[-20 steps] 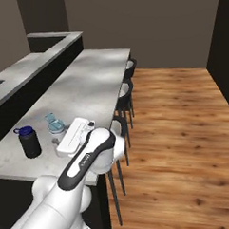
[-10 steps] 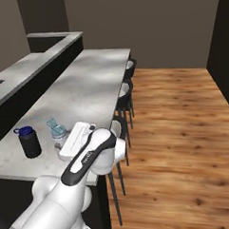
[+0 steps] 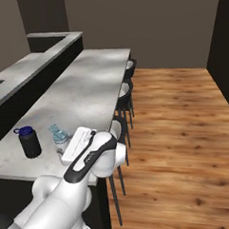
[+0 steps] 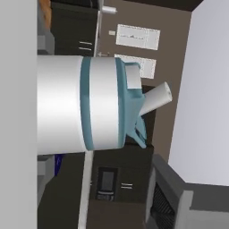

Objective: Move the drinks to the dining counter.

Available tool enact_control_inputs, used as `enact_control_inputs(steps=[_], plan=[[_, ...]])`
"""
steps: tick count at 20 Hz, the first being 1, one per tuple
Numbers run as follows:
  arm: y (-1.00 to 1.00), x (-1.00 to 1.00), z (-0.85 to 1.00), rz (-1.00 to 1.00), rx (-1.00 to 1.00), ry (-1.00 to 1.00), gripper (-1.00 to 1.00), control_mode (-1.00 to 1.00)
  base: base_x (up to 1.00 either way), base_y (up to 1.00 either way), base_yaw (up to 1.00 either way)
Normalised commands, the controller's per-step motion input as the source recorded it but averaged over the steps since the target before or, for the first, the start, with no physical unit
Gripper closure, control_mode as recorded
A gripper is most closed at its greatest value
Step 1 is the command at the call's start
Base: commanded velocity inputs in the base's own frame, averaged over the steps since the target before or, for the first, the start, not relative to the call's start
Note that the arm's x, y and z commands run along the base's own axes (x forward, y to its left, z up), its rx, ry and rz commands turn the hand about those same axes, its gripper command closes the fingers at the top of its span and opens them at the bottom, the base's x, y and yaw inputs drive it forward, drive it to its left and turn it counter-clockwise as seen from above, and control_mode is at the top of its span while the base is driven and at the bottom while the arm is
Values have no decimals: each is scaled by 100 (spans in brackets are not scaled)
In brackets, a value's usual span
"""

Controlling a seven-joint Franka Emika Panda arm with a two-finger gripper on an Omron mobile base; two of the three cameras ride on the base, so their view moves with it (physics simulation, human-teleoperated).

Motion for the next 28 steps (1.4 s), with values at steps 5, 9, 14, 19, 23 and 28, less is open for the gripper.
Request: enact_control_inputs(steps=[5, 9, 14, 19, 23, 28], plan=[[0, 2, -24, 0, 0, -5, 100, -100, 0, 0, 0], [0, 10, -22, 0, 0, -10, 100, -100, 0, 0, 0], [0, 12, -25, 0, 0, -11, 100, -100, 0, 0, 0], [0, 29, -31, 0, 0, -2, 100, -100, 0, 0, 0], [-4, 45, -22, 0, 1, 2, 100, -100, 0, 0, 0], [0, 37, -21, 0, 1, 2, 100, -100, 0, 0, 0]])
